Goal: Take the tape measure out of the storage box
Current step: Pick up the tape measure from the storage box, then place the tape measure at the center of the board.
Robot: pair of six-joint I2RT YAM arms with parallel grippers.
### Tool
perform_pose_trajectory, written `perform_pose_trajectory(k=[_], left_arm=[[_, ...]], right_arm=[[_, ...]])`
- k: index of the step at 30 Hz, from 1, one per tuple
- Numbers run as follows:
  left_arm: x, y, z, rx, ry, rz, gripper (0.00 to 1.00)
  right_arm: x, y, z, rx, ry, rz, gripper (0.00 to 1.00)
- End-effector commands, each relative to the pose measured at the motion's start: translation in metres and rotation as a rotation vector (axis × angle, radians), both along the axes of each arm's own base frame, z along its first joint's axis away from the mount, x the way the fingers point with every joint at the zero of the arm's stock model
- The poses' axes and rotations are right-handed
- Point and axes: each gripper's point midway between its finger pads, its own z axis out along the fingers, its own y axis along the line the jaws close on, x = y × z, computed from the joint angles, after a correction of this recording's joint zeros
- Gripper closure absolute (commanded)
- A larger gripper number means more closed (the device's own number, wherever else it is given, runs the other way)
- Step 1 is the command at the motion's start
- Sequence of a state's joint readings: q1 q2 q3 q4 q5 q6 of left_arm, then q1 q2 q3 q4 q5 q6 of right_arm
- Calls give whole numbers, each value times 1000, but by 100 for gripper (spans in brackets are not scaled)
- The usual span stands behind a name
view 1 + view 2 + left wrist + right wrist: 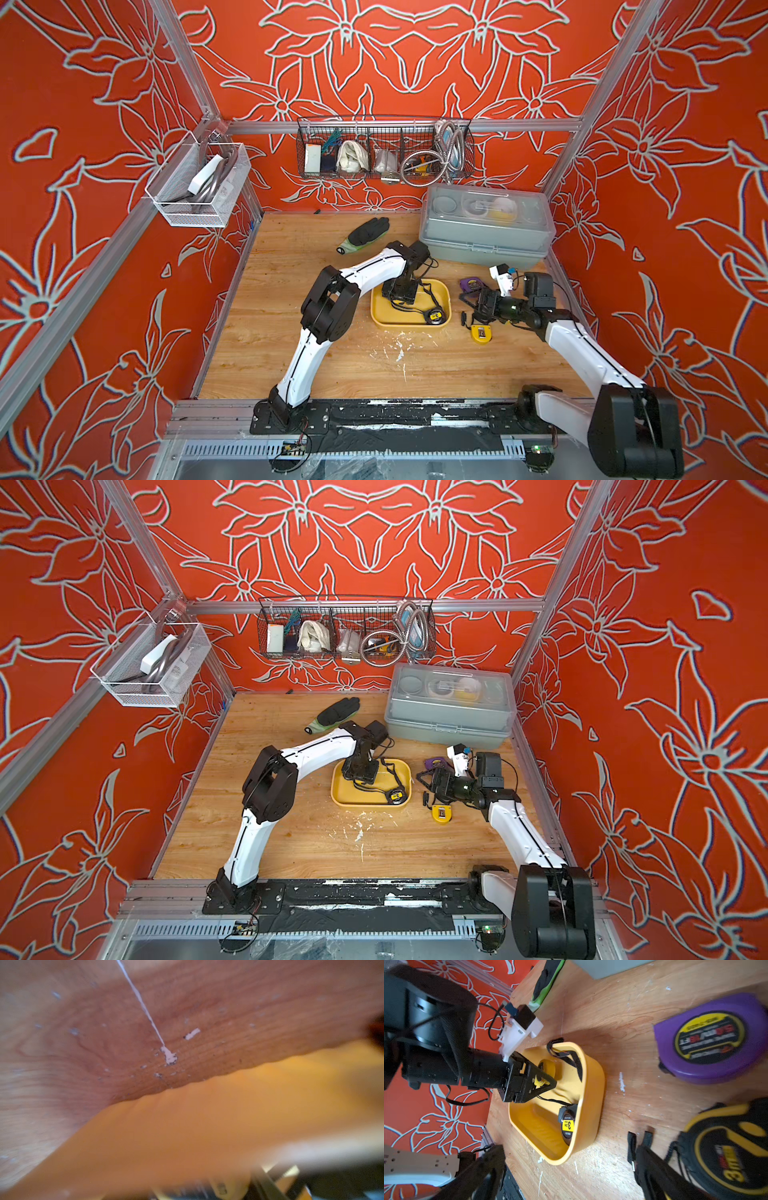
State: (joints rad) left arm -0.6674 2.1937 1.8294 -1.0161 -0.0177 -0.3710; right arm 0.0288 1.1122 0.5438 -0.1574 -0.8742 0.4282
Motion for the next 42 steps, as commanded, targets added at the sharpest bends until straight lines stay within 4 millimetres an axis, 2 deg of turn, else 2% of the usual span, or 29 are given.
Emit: perform_pose_trajectory(k=[1, 6, 9, 12, 16, 22, 26, 31, 39, 42], left_arm=[[1, -1, 50, -56, -90, -59, 51], [-18, -14, 76, -170, -84, -209, 51], [-35, -24, 89, -207, -98, -346, 51], [-44, -30, 99, -249, -111, -403, 50], [-46, -32, 108, -268, -135, -423, 50], [-49, -38, 119, -292, -176, -476, 50], [-56, -53, 138, -394, -202, -518, 50], [-53, -59, 160, -438, -279, -540, 49], [-56, -64, 155, -445, -245, -555, 49], [-55, -64, 155, -435, -258, -551, 49]], right_arm=[[3, 18, 9, 53, -52, 50, 0], [19, 27, 10, 133, 46, 32, 0], [25, 43, 14, 196, 139, 82, 0], [28, 63, 20, 255, 197, 143, 1], [29, 82, 31, 279, 189, 197, 3], [23, 99, 43, 294, 203, 256, 9], [21, 109, 47, 340, 219, 261, 16], [10, 120, 59, 349, 225, 305, 21], [-3, 141, 65, 356, 232, 385, 40], [-6, 147, 65, 359, 240, 408, 51]])
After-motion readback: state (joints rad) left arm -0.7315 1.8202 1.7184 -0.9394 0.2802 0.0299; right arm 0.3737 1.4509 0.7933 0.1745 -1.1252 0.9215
